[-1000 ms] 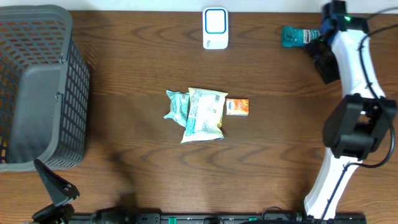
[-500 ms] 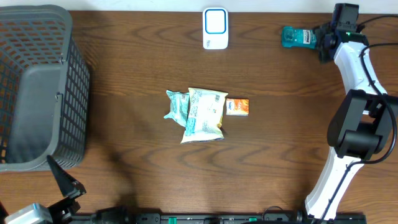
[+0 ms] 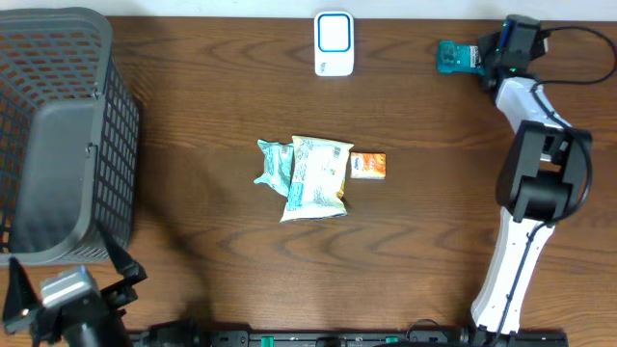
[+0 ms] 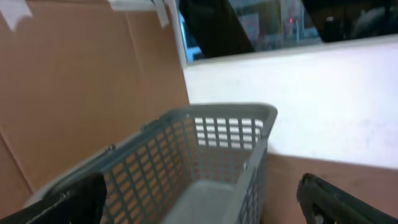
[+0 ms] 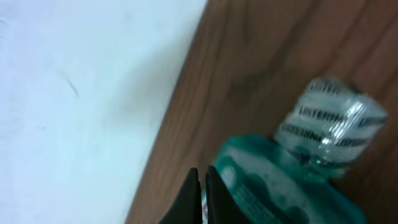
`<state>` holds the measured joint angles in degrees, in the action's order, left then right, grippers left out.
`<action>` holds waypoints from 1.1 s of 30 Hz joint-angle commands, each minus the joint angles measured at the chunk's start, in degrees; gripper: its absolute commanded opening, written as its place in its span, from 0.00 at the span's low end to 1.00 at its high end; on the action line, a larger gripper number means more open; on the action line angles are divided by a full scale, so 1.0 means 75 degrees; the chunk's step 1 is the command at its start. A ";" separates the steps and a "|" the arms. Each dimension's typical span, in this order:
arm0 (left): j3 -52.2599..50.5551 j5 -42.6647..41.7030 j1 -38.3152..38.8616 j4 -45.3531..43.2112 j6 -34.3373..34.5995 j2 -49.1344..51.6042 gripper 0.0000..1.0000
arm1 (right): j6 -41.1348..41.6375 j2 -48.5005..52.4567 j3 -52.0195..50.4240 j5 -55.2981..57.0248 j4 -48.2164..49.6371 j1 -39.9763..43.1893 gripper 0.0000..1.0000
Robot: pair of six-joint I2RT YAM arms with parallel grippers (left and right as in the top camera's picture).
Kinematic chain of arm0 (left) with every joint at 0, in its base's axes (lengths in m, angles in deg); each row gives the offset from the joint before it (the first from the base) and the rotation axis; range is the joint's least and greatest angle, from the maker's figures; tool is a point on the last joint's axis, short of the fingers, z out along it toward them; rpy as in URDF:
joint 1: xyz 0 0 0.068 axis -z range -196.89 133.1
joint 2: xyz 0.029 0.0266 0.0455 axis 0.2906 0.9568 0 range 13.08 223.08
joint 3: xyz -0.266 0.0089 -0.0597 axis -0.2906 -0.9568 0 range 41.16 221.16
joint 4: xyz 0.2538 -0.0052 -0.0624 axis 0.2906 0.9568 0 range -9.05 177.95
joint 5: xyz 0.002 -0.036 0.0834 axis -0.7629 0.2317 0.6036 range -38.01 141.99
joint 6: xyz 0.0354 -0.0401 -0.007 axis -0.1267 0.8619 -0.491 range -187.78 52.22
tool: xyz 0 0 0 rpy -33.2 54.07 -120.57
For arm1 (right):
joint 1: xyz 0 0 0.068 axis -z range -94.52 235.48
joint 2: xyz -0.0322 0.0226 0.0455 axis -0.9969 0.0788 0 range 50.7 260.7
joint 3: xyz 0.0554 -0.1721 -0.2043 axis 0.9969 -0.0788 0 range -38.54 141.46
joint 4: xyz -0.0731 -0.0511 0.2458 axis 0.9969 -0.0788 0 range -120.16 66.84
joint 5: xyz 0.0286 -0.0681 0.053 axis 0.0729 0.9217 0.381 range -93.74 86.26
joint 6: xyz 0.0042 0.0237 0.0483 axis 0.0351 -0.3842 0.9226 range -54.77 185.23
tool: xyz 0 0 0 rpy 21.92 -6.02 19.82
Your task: Scan the item barcode
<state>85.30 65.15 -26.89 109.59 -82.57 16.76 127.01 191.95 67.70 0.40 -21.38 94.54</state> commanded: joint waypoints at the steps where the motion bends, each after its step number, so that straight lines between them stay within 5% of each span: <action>1: -0.0187 -0.0067 0.0029 0.0009 0.0067 0.0032 0.98 | -0.0242 0.0396 0.0393 -0.0038 0.0070 -0.0230 0.01; 6: -0.0259 -0.0067 0.0029 0.0224 0.0067 0.0032 0.98 | -0.0720 0.1096 0.1655 -0.0061 -0.0825 -0.0475 0.01; 20: -0.0259 -0.0070 0.0029 0.0495 0.0067 0.0032 0.98 | -0.2072 0.1221 0.3675 0.1070 -0.6464 -0.0154 0.01; 33: -0.0256 -0.0070 0.0029 0.1151 0.0067 0.0032 0.98 | -0.2967 0.0536 0.4060 0.1008 -0.9556 -0.0201 0.01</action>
<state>83.57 65.15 -26.89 118.25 -82.57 16.83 106.35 199.97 97.18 6.52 -90.99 93.38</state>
